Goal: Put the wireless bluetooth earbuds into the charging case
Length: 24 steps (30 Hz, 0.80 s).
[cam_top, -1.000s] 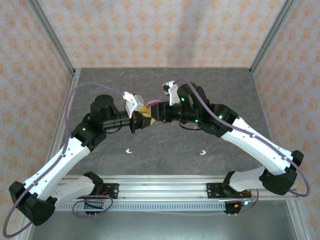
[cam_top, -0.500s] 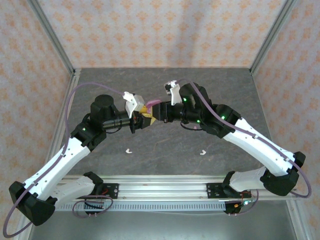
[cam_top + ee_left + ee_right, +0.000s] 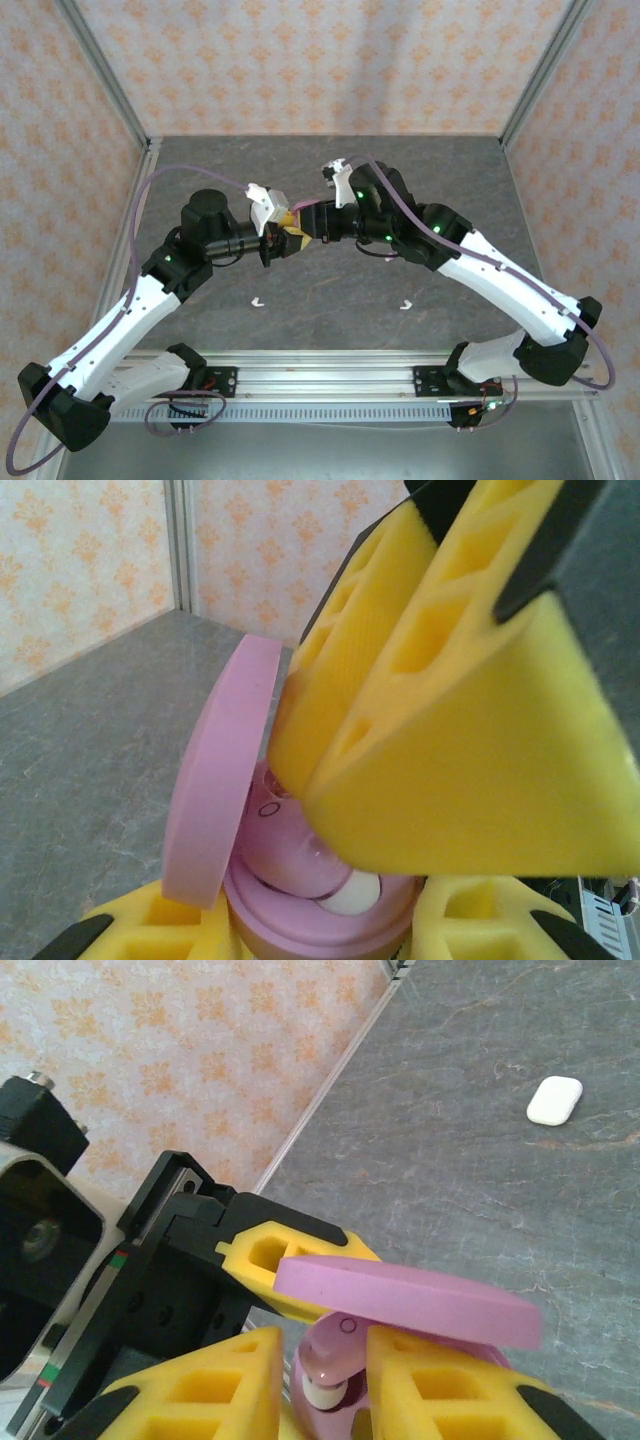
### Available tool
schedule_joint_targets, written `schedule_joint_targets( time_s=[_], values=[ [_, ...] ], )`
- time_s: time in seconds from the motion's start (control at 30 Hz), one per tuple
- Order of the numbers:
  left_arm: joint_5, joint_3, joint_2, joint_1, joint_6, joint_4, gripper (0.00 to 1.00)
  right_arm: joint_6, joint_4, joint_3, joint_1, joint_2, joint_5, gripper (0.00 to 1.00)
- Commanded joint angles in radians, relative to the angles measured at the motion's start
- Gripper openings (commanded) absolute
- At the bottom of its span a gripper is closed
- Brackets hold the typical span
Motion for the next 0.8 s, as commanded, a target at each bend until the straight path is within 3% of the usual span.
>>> schedule_joint_targets(
  time_s=[0.0,0.77],
  values=[
    [0.004,0.003,-0.008,-0.005,0.026,0.026,0.08,-0.033,-0.02,0.049,0.005,0.007,0.026,0.28],
    [-0.002,0.002,0.0,-0.005,0.028,0.029,0.08,-0.046,-0.073,0.02,0.004,-0.032,-0.026,0.22]
  ],
)
